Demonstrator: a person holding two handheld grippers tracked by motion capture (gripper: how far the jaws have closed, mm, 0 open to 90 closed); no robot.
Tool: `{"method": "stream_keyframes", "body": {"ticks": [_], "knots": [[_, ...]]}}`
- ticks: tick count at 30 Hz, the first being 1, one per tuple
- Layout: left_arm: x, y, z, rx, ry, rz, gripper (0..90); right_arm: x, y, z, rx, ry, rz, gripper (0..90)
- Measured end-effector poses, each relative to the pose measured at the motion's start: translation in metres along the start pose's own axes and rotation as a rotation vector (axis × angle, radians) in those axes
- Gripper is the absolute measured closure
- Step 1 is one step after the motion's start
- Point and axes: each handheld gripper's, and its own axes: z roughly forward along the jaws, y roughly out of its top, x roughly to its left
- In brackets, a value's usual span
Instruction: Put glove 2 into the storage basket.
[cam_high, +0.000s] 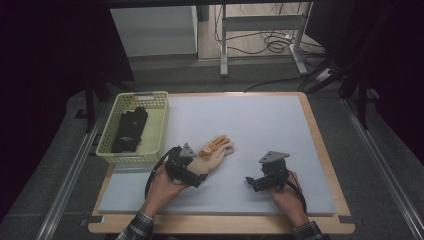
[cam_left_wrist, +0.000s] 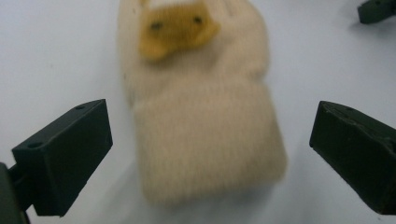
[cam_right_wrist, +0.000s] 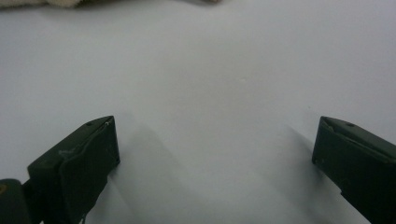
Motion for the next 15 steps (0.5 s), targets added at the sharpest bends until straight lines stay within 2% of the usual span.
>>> {"method": "stream_keyframes", "body": {"ticks": [9,15], "knots": [[0.002,0.033,0.034,0.073,0.010,0.015,0.0,0.000,0.000,0.000,0.000,0.000,-0.003,0.6],[0.004,0.043,0.057,0.126,0.020,0.017,0.0,0.000,0.000,0.000,0.000,0.001,-0.002,0.6]]}}
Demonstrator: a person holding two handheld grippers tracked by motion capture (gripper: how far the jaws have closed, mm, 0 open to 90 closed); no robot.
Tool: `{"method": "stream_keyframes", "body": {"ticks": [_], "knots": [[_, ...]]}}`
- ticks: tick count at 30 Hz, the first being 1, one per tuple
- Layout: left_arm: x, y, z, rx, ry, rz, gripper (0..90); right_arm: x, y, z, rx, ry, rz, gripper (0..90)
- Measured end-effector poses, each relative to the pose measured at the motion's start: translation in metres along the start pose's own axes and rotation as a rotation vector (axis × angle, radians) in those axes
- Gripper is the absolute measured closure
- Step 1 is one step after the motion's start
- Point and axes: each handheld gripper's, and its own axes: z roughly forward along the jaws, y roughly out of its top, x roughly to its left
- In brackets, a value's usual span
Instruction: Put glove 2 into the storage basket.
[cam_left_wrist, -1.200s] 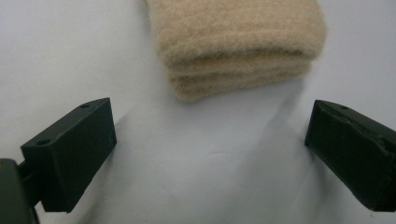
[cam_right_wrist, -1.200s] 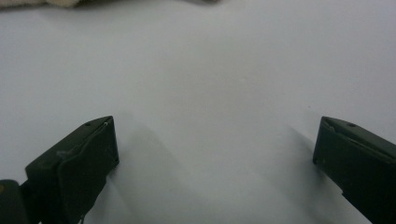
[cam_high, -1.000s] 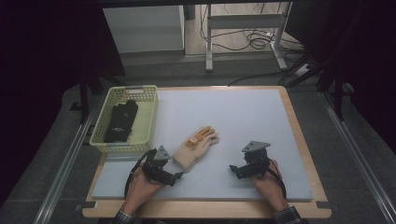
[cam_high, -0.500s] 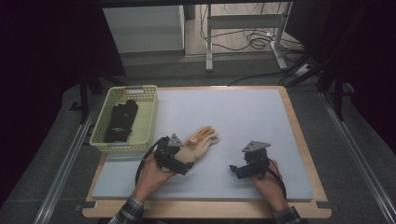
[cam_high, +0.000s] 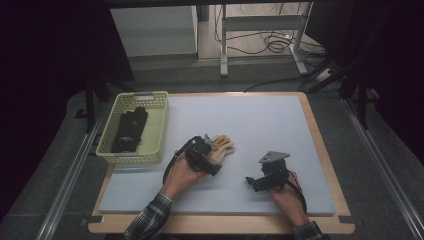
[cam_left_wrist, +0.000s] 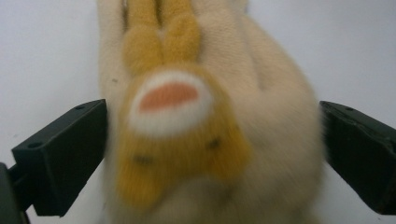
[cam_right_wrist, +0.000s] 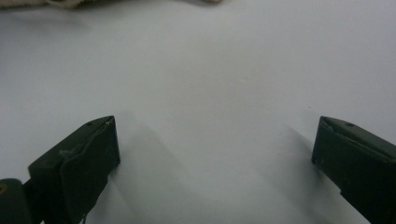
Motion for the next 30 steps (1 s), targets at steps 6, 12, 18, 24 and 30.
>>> {"method": "stream_keyframes", "body": {"ticks": [6,12,18,24,30], "knots": [[0.004,0.001,0.007,0.029,-0.024,-0.021,5.9,0.000,0.000,0.000,0.000,0.000,0.000,0.6],[0.003,-0.002,-0.001,0.020,-0.038,-0.003,28.1,0.000,0.000,0.000,0.000,0.000,0.000,0.7],[-0.001,-0.001,-0.006,0.036,-0.038,0.012,52.3,0.000,0.000,0.000,0.000,0.000,0.000,0.7],[-0.003,0.004,-0.010,0.047,-0.015,0.048,62.3,0.000,0.000,0.000,0.001,0.000,0.002,0.7],[0.005,0.009,-0.020,0.025,-0.027,0.002,66.6,0.000,0.000,0.000,0.001,0.000,0.001,0.7]]}}
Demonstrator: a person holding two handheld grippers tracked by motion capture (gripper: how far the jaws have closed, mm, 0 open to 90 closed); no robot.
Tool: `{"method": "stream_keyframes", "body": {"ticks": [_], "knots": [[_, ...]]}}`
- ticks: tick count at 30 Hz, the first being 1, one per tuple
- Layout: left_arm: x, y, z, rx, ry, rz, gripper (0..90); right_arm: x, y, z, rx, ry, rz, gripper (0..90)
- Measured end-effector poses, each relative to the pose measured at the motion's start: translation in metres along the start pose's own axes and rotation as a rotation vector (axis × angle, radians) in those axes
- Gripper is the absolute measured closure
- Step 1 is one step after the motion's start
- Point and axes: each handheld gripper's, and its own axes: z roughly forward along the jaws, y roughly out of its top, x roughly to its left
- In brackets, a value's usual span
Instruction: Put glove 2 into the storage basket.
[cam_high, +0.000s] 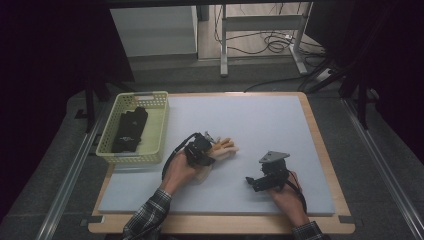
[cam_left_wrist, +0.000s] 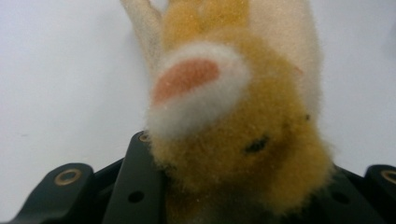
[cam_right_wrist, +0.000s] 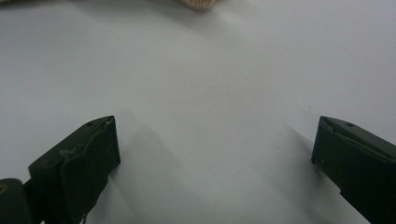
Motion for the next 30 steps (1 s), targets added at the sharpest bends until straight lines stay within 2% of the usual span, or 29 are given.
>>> {"method": "stream_keyframes", "body": {"ticks": [7,15,19,23,26,30], "knots": [[0.004,0.010,-0.017,-0.032,0.019,-0.004,66.8,0.000,0.000,0.000,0.000,0.000,-0.001,0.7],[0.023,0.025,-0.042,-0.057,0.071,-0.063,66.4,0.000,0.000,0.000,-0.001,0.000,-0.002,0.7],[0.039,0.027,-0.057,-0.054,0.100,-0.090,66.1,0.000,0.000,0.000,-0.002,0.000,-0.003,0.8],[0.058,0.026,-0.073,-0.067,0.141,-0.143,65.9,0.000,0.000,0.000,-0.002,0.000,-0.004,0.8],[0.077,0.021,-0.089,-0.078,0.180,-0.198,65.7,0.000,0.000,0.000,-0.004,0.000,-0.002,0.8],[0.099,0.014,-0.105,-0.076,0.235,-0.243,65.5,0.000,0.000,0.000,-0.004,0.000,-0.002,0.8]]}}
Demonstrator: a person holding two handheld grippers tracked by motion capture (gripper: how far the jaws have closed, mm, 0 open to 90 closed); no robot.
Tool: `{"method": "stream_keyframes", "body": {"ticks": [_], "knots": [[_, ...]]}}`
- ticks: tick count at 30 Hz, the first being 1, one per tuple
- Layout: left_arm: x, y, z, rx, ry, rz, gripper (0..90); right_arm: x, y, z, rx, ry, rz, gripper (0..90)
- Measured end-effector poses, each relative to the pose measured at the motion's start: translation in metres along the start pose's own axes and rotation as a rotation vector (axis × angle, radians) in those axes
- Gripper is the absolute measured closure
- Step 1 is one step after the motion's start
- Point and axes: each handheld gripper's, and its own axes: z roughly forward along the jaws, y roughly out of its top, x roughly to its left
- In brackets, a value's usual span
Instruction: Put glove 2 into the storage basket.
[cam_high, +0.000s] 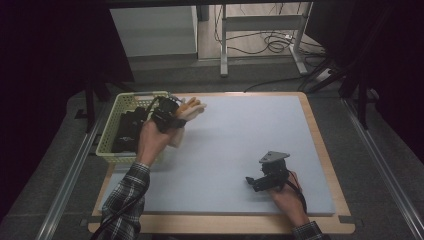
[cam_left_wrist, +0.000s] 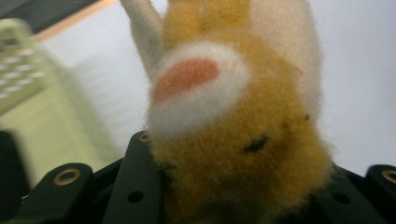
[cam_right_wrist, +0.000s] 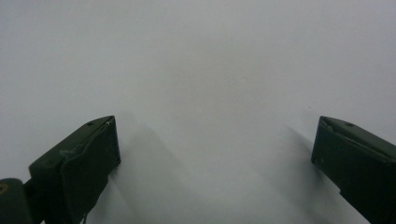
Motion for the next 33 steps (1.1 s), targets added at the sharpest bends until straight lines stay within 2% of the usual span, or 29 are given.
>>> {"method": "stream_keyframes", "body": {"ticks": [9,16,24,27,31,33], "knots": [[0.064,-0.014,-0.016,-0.007,0.116,-0.135,64.8,0.000,0.000,0.000,0.000,0.000,0.000,0.8],[0.101,-0.033,-0.010,-0.001,0.162,-0.235,64.1,0.000,0.000,0.000,-0.001,0.000,0.000,0.8],[0.116,-0.044,0.027,0.061,0.172,-0.278,63.0,0.000,0.000,0.000,-0.001,0.001,0.001,0.8],[0.118,-0.046,0.043,0.101,0.179,-0.285,62.3,0.000,0.000,0.000,-0.001,0.001,0.001,0.8],[0.116,-0.049,0.065,0.191,0.187,-0.284,61.0,0.000,0.000,0.000,-0.001,0.001,0.001,0.8],[0.114,-0.050,0.074,0.218,0.186,-0.281,60.3,0.000,0.000,0.000,-0.001,0.001,0.001,0.8]]}}
